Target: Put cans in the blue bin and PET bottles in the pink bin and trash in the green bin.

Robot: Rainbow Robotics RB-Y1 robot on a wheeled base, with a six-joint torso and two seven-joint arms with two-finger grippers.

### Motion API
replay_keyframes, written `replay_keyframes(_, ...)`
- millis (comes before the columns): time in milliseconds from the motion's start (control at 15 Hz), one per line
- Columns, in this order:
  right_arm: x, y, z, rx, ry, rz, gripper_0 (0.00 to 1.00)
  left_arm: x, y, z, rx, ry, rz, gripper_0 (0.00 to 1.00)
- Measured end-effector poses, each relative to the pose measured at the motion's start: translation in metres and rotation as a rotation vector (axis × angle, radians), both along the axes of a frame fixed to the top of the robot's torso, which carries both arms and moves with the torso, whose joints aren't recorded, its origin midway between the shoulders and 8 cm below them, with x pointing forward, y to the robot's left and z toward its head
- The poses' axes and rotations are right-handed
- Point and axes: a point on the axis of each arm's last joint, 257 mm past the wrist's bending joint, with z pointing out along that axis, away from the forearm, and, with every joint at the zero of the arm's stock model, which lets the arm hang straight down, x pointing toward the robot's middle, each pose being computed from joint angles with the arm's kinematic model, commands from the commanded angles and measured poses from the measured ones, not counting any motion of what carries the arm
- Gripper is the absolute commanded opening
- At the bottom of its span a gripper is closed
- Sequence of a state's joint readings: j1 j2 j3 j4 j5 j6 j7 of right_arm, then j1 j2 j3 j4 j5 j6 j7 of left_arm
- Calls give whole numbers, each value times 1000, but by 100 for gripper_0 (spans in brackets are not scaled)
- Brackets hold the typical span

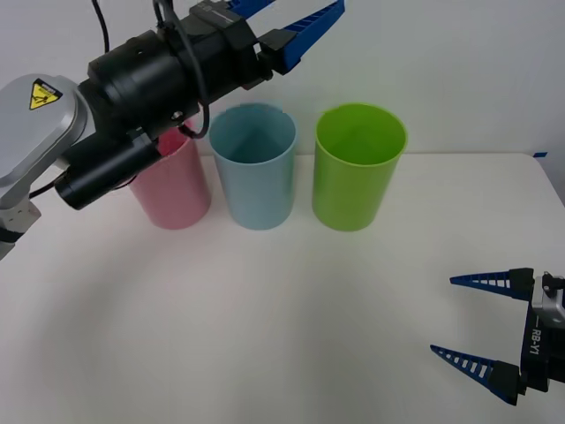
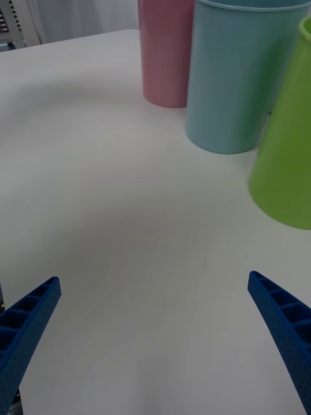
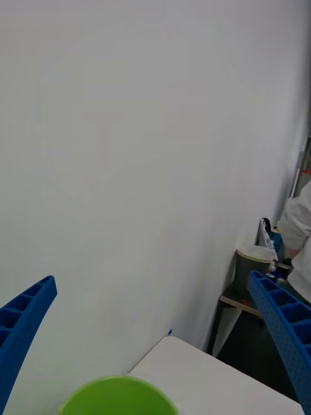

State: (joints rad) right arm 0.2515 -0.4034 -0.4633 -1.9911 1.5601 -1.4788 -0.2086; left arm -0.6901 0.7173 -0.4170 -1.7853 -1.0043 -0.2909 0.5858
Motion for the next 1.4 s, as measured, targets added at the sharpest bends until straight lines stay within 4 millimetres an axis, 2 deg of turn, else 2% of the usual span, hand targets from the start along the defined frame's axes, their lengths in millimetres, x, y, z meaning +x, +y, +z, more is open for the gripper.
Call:
replay_keyframes(200,0,0,0,0,0,0,100,-22,34,-7,12,-17,20,100)
replay_keyframes(400,0,0,0,0,0,0,100,-39,65,-25,60,-11,33,100)
replay_keyframes(667,0,0,0,0,0,0,100,-59,102,-53,111,78,37,100)
replay_keyframes(1133,0,0,0,0,0,0,100,-76,163,-125,174,245,97,100)
replay_keyframes(1400,0,0,0,0,0,0,100,-101,186,-167,207,352,88,100)
